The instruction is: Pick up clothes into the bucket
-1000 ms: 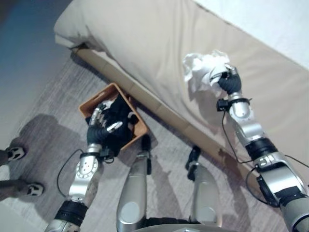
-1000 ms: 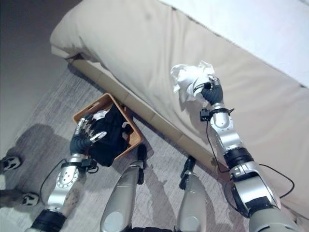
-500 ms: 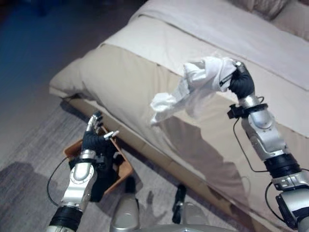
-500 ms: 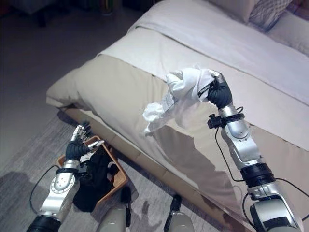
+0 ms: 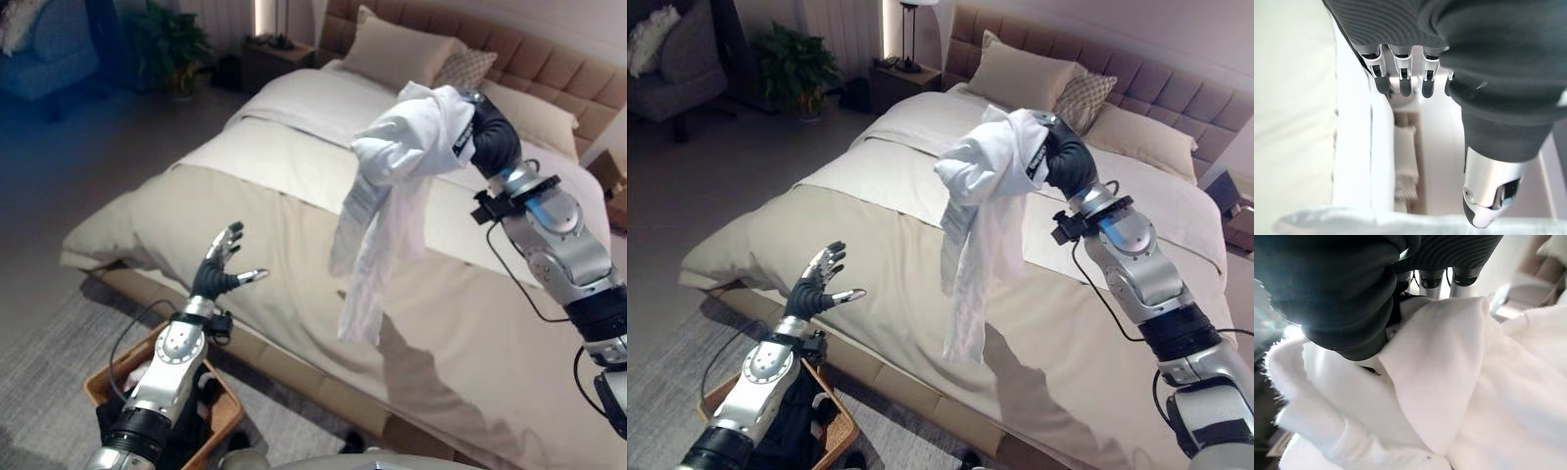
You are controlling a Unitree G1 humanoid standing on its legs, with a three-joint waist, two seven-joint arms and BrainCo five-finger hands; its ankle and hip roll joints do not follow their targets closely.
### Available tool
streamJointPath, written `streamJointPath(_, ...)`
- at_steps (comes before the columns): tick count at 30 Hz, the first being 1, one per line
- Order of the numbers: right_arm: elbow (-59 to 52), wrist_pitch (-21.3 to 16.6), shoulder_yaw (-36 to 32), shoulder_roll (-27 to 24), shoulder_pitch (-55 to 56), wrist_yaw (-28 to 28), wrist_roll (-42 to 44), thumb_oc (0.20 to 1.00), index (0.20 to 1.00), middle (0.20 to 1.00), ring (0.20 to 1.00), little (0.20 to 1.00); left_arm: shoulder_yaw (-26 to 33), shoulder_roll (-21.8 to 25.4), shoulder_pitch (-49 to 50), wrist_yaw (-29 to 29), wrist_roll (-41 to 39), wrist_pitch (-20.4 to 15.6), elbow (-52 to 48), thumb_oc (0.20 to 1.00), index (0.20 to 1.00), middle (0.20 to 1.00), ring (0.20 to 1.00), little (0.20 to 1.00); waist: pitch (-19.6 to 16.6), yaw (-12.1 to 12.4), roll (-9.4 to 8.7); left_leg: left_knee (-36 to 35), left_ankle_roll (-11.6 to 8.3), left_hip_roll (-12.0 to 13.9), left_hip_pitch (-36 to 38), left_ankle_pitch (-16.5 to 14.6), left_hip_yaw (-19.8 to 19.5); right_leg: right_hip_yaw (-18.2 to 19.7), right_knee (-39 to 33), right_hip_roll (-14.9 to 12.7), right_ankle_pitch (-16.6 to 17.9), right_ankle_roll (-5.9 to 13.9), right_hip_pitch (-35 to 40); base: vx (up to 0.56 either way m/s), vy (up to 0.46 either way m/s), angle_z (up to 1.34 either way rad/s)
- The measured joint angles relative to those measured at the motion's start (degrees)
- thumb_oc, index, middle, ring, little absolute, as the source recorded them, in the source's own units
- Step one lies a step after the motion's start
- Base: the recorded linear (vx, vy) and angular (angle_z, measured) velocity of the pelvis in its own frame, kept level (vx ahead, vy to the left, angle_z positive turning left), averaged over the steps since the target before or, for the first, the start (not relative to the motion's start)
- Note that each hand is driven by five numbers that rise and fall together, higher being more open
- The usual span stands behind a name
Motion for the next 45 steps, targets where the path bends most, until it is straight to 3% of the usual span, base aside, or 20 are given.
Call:
streamJointPath(7,-3.2,1.5,7.5,0.1,-2.8,2.9,2.4,0.200,0.200,0.200,0.200,0.200,-5.9,-1.2,-9.5,-1.1,-1.4,0.8,-0.1,1.000,1.000,1.000,1.000,1.000,-2.2,-0.2,-0.04,-1.3,-0.29,0.0,1.7,0.3,0.1,0.0,-0.6,0.2,0.1,0.17,1.2,0.00,0.000,0.00)
streamJointPath(11,-3.5,2.8,10.9,2.4,-2.9,3.7,3.1,0.200,0.200,0.200,0.200,0.200,-11.2,-2.1,-14.9,-3.1,-9.3,2.6,-0.1,1.000,1.000,1.000,1.000,1.000,-2.2,-0.3,0.00,-1.2,-0.28,-0.1,1.6,0.3,0.1,0.1,-0.5,0.1,0.1,0.17,1.2,0.00,0.000,0.00)
streamJointPath(12,-3.5,3.3,12.8,2.5,-3.1,3.9,3.4,0.200,0.200,0.200,0.200,0.200,-14.6,-1.1,-16.9,-4.7,-14.8,4.0,-0.8,1.000,1.000,1.000,1.000,1.000,-2.3,-0.4,0.01,-1.2,-0.27,-0.1,1.6,0.3,0.1,0.1,-0.5,0.1,0.1,0.17,1.3,0.00,0.000,0.00)
streamJointPath(20,-4.0,4.7,18.8,2.9,-4.0,4.2,5.8,0.200,0.200,0.200,0.200,0.200,-23.2,0.3,-17.6,-11.5,-37.3,9.6,-2.0,1.000,1.000,1.000,1.000,1.000,-2.8,-1.7,0.64,-1.3,-0.21,-0.3,2.5,0.3,0.1,0.0,-1.0,0.0,0.1,0.18,2.2,0.00,0.000,0.00)
streamJointPath(26,-3.7,4.7,22.1,4.7,-5.2,5.0,5.8,0.200,0.200,0.200,0.200,0.200,-27.7,0.0,-17.6,-16.1,-44.9,13.2,-0.3,1.000,1.000,1.000,1.000,1.000,-4.0,-2.9,1.86,-1.4,-0.22,-0.3,2.5,0.3,0.1,0.2,-1.0,0.1,0.1,0.18,2.2,0.00,0.000,0.00)
streamJointPath(28,-3.5,4.7,22.0,4.8,-5.2,5.0,5.8,0.200,0.200,0.200,0.200,0.200,-28.4,0.0,-17.6,-16.6,-44.9,13.6,0.6,0.200,0.200,0.200,0.200,0.200,-4.3,-3.0,1.94,-1.5,-0.22,-0.2,2.5,0.3,0.2,0.3,-1.0,0.1,0.1,0.18,2.1,0.00,0.000,0.00)
streamJointPath(32,-2.7,4.6,22.0,4.3,-5.4,4.9,5.8,0.200,0.200,0.200,0.200,0.200,-32.0,1.7,-18.4,-16.9,-42.6,13.5,0.5,0.200,0.200,0.200,0.200,0.200,-4.7,-3.0,1.97,-1.5,-0.23,-0.2,2.5,0.3,0.2,0.4,-0.9,0.0,0.1,0.19,2.1,0.00,0.000,0.00)
streamJointPath(36,-0.6,4.6,22.0,4.1,-5.4,4.6,5.8,0.200,0.200,0.200,0.200,0.200,-31.9,1.7,-18.2,-16.8,-39.5,13.0,2.7,0.200,0.200,0.200,0.200,0.200,-4.8,-3.0,1.99,-1.5,-0.23,-0.2,2.5,0.3,0.2,0.4,-0.9,0.0,0.1,0.19,2.0,0.00,0.000,0.00)
streamJointPath(40,0.5,4.6,21.9,3.9,-5.4,3.8,5.8,0.200,0.200,0.200,0.200,0.200,-30.1,1.1,-16.9,-16.8,-38.0,12.4,4.4,0.200,0.200,0.200,0.200,0.200,-4.8,-3.0,2.11,-1.6,-0.23,-0.2,2.5,0.3,0.1,0.4,-0.9,0.0,0.1,0.19,2.1,0.00,0.000,0.00)
streamJointPath(45,0.6,4.5,20.4,2.9,-4.3,3.7,5.8,0.200,0.200,0.200,0.200,0.200,-22.4,-1.4,-10.2,-16.8,-36.4,10.8,4.9,0.200,0.200,0.200,0.200,0.200,-5.1,-2.9,2.50,-2.0,-0.21,-0.2,2.5,0.3,0.1,0.3,-1.1,0.1,0.1,0.20,2.0,0.00,0.000,0.00)
